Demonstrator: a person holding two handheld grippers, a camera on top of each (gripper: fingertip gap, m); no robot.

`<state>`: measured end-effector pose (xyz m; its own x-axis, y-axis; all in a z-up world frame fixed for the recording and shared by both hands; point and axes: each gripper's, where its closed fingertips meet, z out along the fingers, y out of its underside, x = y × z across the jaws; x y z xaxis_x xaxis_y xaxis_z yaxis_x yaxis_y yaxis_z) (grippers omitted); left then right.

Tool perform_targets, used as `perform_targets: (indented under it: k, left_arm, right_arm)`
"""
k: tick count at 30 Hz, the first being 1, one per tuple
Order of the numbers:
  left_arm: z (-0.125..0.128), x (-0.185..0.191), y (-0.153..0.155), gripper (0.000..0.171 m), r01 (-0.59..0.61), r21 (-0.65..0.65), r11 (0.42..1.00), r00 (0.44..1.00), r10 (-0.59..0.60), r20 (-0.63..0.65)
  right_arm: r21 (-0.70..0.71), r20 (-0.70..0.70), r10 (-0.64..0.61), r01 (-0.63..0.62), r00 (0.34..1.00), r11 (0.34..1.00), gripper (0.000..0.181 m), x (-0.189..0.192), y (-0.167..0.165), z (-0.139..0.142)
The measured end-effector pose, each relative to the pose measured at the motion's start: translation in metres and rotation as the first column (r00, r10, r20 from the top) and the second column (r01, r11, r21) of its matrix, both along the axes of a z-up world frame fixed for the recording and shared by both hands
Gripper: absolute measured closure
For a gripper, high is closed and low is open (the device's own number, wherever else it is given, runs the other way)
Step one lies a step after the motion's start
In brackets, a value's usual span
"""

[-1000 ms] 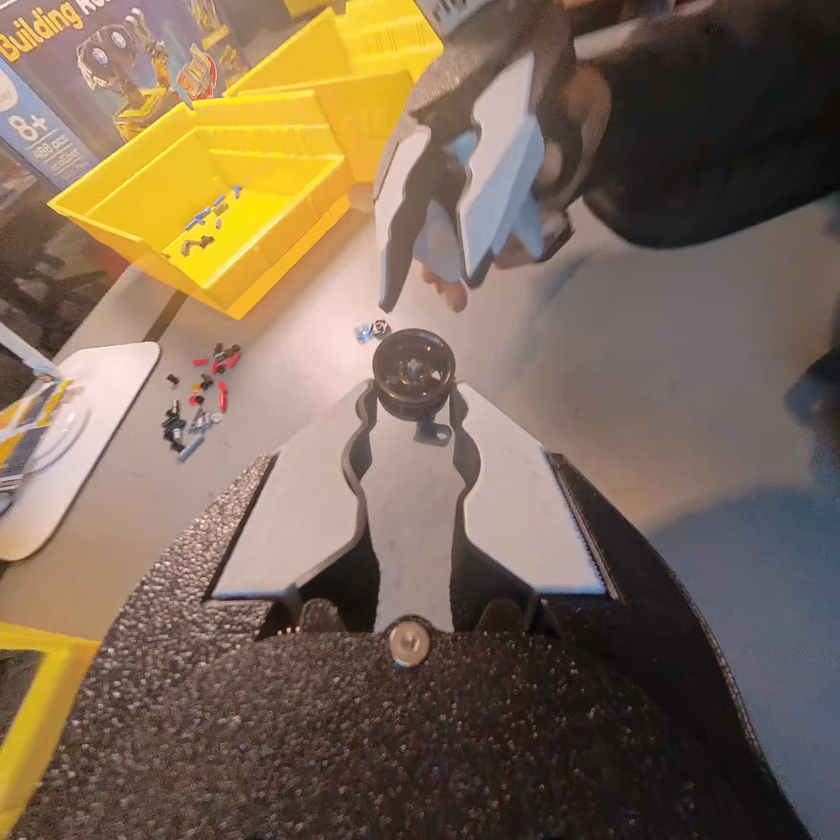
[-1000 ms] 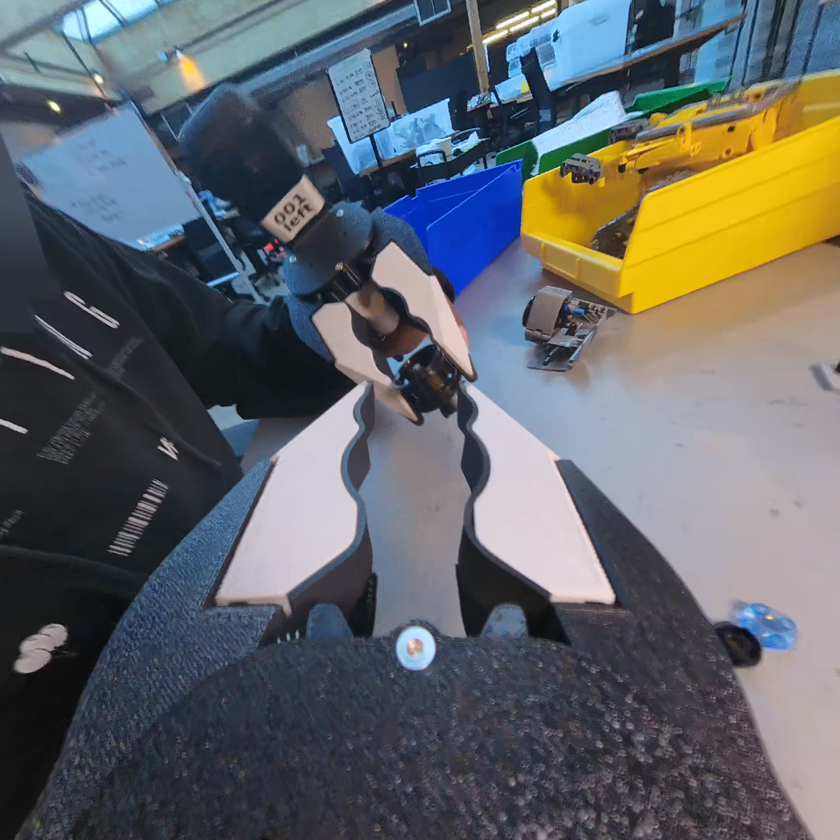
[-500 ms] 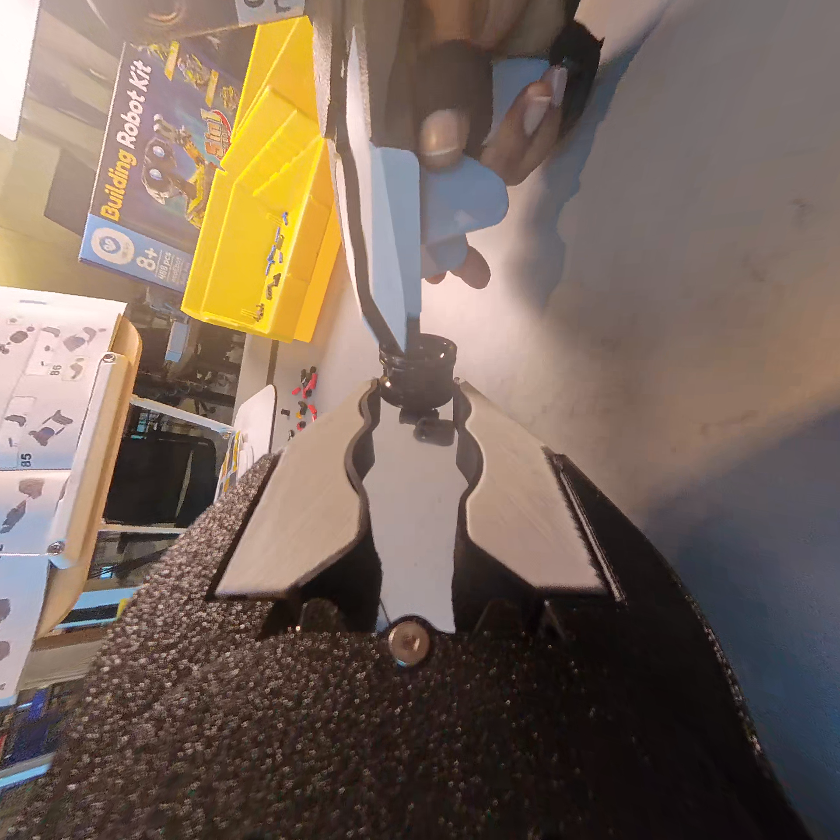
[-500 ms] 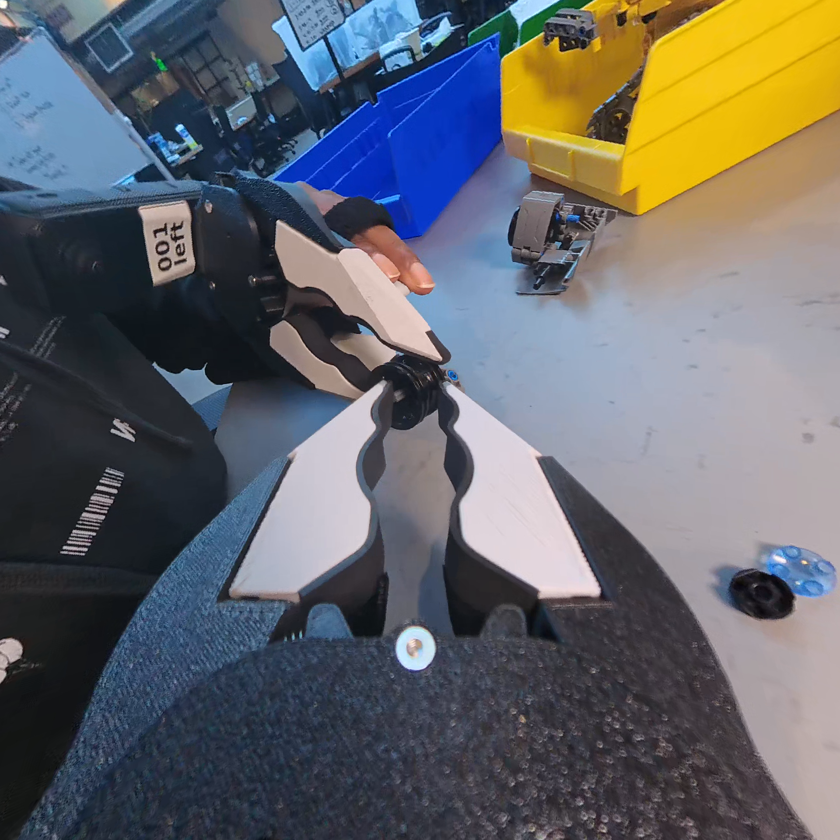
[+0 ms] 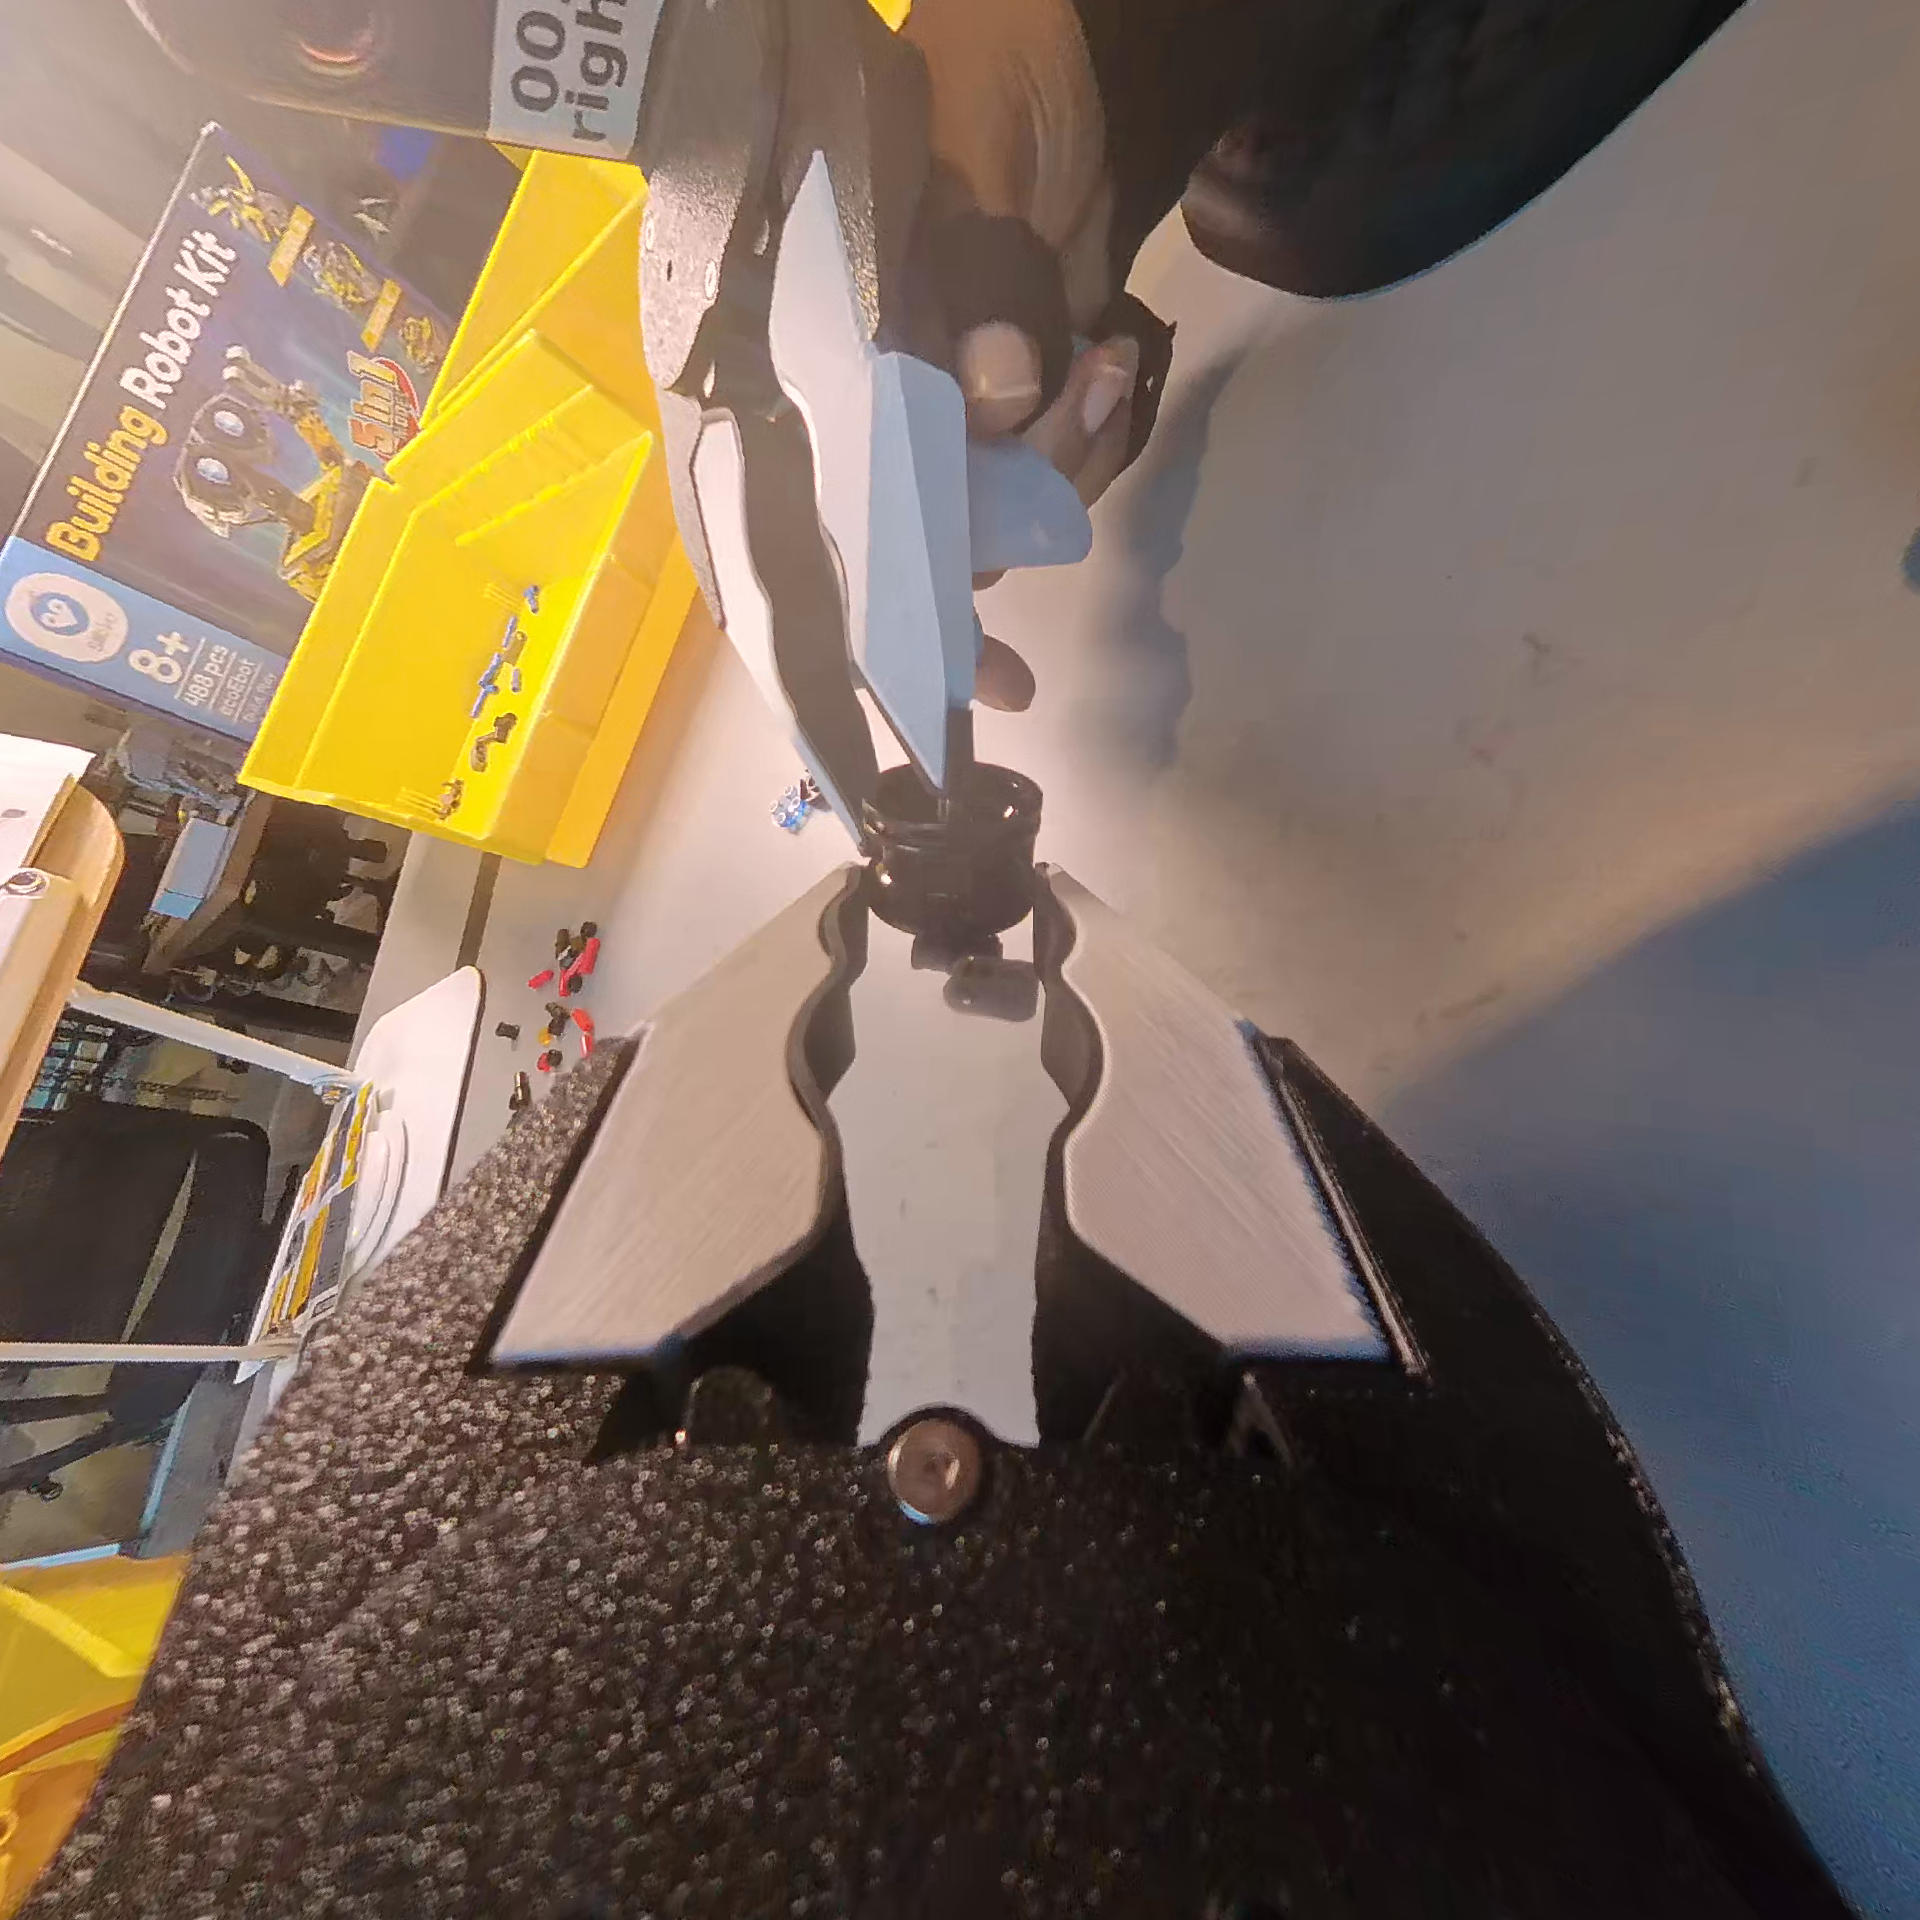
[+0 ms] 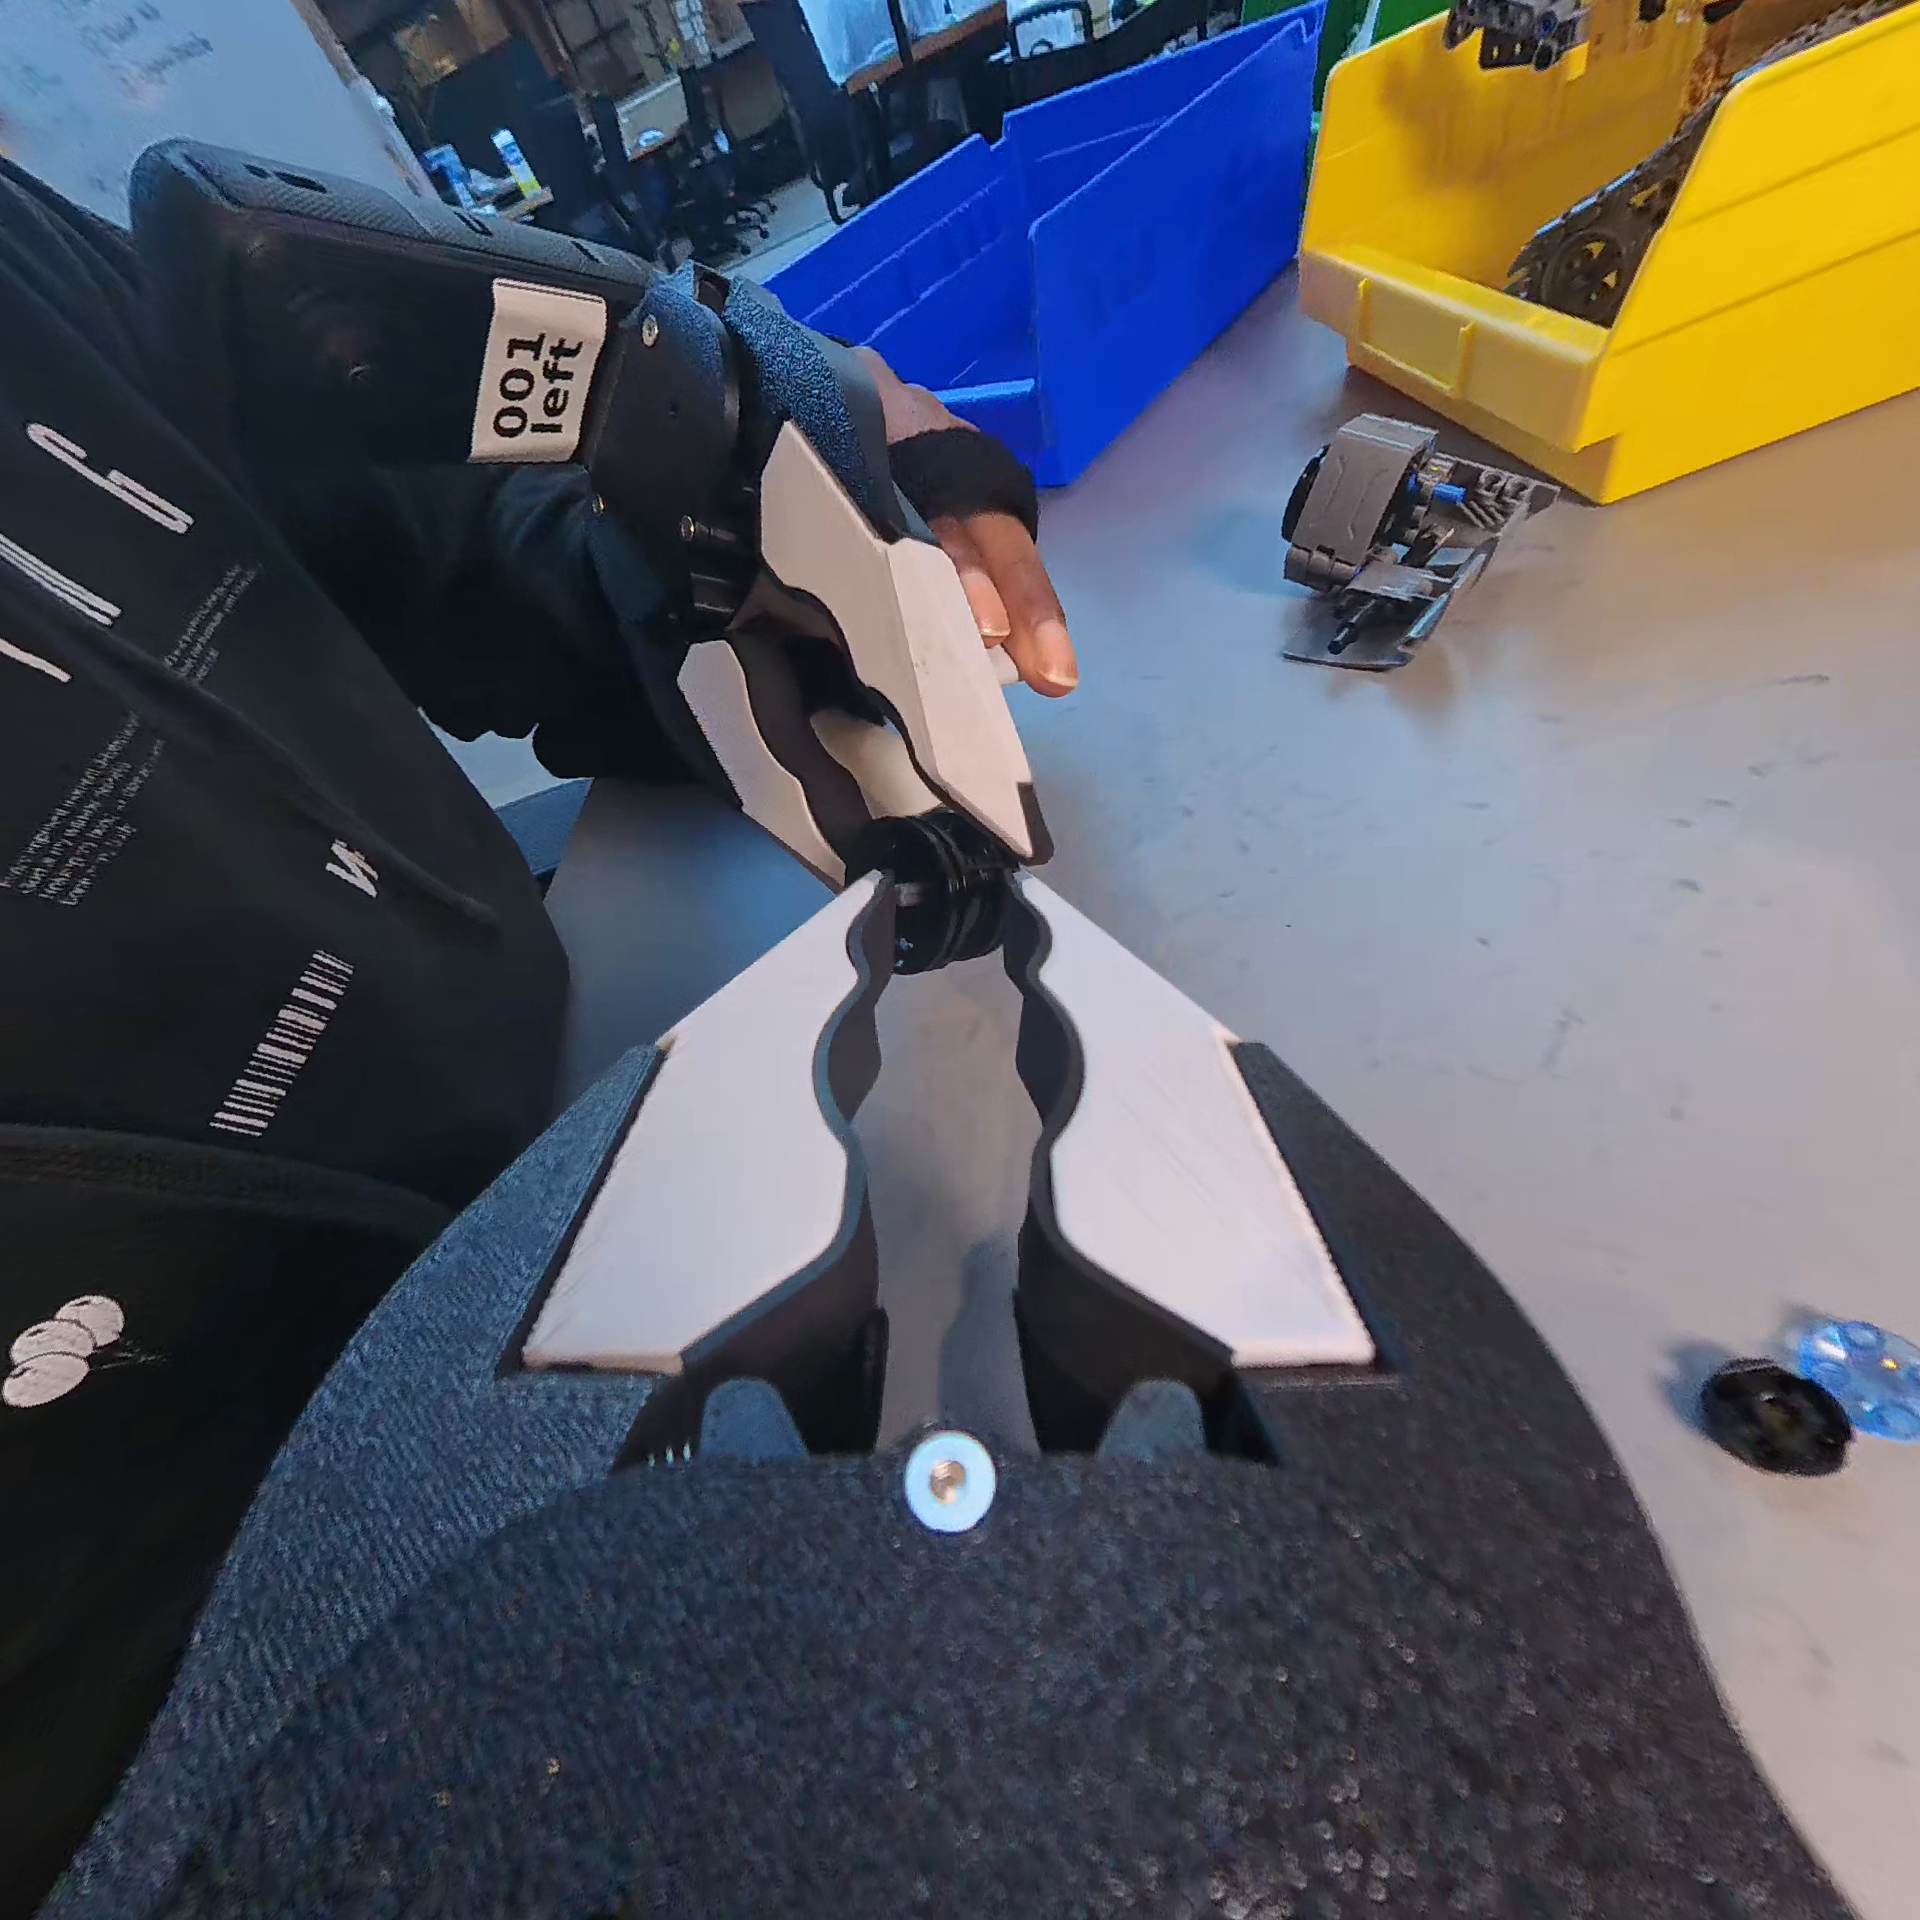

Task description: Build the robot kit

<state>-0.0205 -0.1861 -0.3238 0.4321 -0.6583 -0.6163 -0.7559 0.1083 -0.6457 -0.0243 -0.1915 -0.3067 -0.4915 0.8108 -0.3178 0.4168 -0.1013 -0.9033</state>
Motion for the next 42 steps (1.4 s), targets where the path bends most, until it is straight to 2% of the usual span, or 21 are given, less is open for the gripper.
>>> perform_targets:
  k: [10,18,28,35,36,37,42]
  left_arm:
    - [-0.004,0.003,-0.001,0.143,-0.016,-0.105,0.994,0.997,0.024,0.075]
    - [-0.016,0.002,0.000,0.144,-0.054,-0.177,0.983,0.996,0.066,0.066]
    - [-0.041,0.004,-0.001,0.145,-0.087,-0.261,0.961,0.996,0.090,-0.002]
    - [-0.045,0.005,0.000,0.146,-0.104,-0.293,0.951,0.994,0.106,-0.006]
    - [-0.044,0.006,-0.001,0.146,-0.104,-0.303,0.947,0.994,0.108,-0.001]
    - [-0.044,0.009,-0.002,0.145,-0.099,-0.327,0.940,0.994,0.111,0.020]
    - [-0.045,0.007,0.004,0.143,-0.109,-0.340,0.934,0.993,0.119,0.008]
  right_arm:
    - [-0.008,0.018,0.007,-0.007,1.000,1.000,0.167,0.002,-0.002,-0.003]
    - [0.037,0.066,-0.011,0.008,0.998,0.999,0.168,0.000,-0.002,-0.015]
    - [0.158,0.156,-0.022,-0.003,0.988,0.987,0.169,0.000,-0.003,-0.040]
    - [0.254,0.163,-0.047,0.004,0.985,0.967,0.170,-0.003,0.000,-0.042]
    - [0.293,0.163,-0.098,0.047,0.982,0.955,0.180,-0.006,0.006,-0.043]
    - [0.327,0.156,-0.067,0.013,0.986,0.945,0.180,-0.003,0.004,-0.046]
    - [0.350,0.173,-0.095,0.029,0.980,0.936,0.180,-0.003,0.010,-0.045]
